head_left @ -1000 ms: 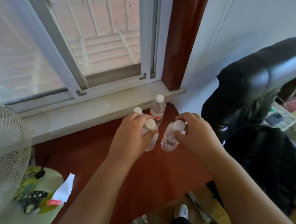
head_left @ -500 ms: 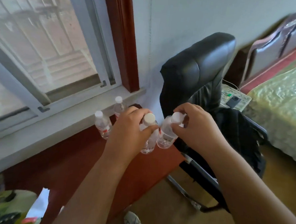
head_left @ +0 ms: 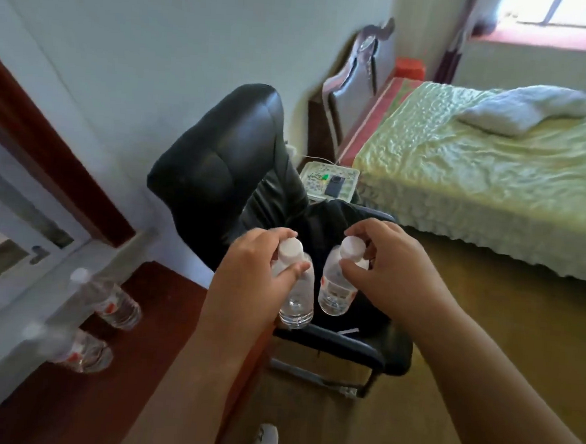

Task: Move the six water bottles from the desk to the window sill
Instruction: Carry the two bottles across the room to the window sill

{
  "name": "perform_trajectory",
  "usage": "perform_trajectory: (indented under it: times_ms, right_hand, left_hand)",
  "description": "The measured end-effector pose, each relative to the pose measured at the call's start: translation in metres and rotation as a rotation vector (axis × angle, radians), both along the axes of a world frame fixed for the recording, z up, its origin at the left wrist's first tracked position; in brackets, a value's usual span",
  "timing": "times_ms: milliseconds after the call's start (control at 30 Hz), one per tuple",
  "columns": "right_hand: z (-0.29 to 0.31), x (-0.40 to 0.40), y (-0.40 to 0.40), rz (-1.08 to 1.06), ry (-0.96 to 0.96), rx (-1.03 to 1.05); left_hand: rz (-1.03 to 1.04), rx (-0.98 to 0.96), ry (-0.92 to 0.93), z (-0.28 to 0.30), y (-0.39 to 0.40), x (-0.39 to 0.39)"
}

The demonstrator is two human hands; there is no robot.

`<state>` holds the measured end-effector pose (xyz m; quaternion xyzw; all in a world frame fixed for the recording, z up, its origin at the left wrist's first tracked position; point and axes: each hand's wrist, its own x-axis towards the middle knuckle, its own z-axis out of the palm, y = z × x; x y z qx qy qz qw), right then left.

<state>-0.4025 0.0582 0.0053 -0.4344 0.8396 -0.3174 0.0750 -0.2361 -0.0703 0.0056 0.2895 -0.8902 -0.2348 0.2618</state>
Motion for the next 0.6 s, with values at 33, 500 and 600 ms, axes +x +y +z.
perform_trajectory:
  times_ms: [33,500,600]
  right_hand:
    - [0.000,-0.006,0.008,-0.049,0.001,-0.001]
    - [0.007,-0.004,0.112,-0.708,0.017,-0.012]
    - [0.003,0.014,0.133,-0.840,0.001,-0.021]
  left_hand:
    - [-0.050,0.007,0.000,0.001,0.001,-0.013]
    - [-0.681,0.061,0.069,-0.001,0.027,-0.139]
    - [-0.811,0.078,0.058,-0.007,0.047,-0.152]
